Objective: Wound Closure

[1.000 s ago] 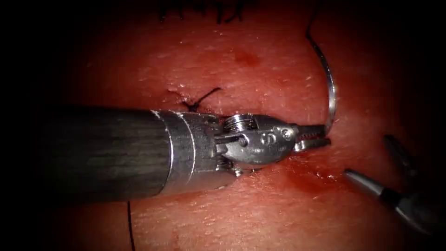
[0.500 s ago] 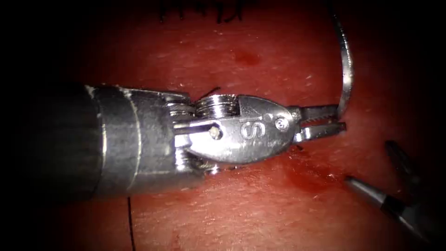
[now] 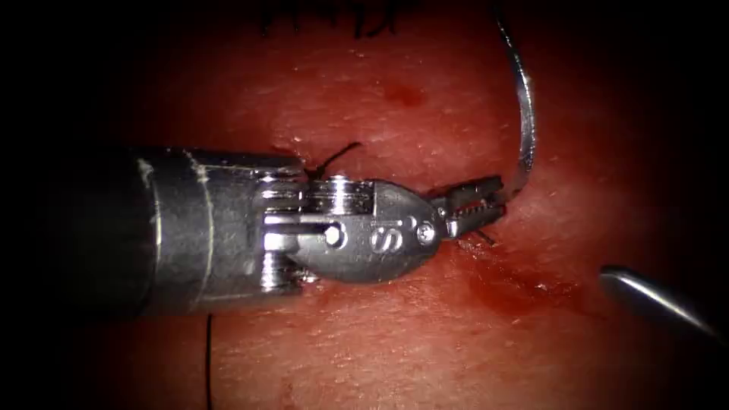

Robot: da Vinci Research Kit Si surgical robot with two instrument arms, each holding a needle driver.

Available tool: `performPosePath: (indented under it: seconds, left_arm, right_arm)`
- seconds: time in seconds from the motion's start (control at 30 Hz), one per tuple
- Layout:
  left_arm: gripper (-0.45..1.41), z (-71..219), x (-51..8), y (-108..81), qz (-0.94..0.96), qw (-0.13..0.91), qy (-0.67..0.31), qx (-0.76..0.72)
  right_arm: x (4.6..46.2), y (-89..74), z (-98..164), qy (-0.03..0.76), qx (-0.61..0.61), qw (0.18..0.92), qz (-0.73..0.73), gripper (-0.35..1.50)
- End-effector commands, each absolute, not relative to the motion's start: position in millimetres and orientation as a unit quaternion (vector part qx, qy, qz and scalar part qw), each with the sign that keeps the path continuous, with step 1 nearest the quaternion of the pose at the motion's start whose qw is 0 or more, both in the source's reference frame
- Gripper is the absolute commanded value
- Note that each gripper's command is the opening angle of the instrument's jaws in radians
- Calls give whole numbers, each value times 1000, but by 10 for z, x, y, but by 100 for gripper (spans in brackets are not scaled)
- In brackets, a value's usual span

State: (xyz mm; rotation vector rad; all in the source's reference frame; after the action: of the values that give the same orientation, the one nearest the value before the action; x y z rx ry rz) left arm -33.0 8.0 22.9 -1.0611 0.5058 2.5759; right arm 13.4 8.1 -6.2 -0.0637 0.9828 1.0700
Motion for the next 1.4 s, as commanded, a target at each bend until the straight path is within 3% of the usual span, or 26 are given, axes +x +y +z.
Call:
performPosePath:
  seconds: [0.03,0.33,0.6,0.7,0.73,0.77,0.8,1.03,1.07,1.1,1.17,1.2,1.27,1.4]
  left_arm:
    - [-45,232,-336,80,900,150,183,-366]
    - [-45,229,-337,76,905,126,228,-336]
    - [-45,229,-337,76,905,106,245,-331]
    - [-45,229,-337,76,905,99,251,-328]
    - [-45,229,-337,75,905,95,255,-327]
    - [-45,229,-337,76,905,92,255,-328]
    - [-45,229,-337,76,905,90,256,-327]
    - [-45,228,-334,77,902,79,250,-342]
    - [-23,228,-334,78,902,77,248,-346]
    - [14,227,-334,79,898,95,235,-360]
    - [14,225,-333,81,892,130,200,-385]
    - [21,224,-334,81,888,152,174,-399]
    - [54,218,-334,82,882,183,109,-420]
    - [68,204,-333,88,865,216,22,-452]
  right_arm:
    - [154,91,-58,453,-23,746,487,105]
    - [190,120,-40,447,-16,745,495,101]
    - [196,130,-27,439,-16,748,497,93]
    - [197,131,-22,431,-19,751,500,58]
    - [197,131,-21,428,-19,752,500,34]
    - [197,131,-21,426,-22,753,502,-23]
    - [196,130,-20,420,-25,754,504,-35]
    - [173,131,-31,424,-101,784,443,-35]
    - [168,132,-34,432,-103,785,433,-35]
    - [162,133,-36,440,-102,786,422,-35]
    - [153,133,-39,448,-93,788,412,-35]
    - [148,133,-39,456,-88,789,401,-35]
    - [138,132,-36,483,-70,791,368,-35]
    - [133,129,-28,524,-44,786,326,-35]
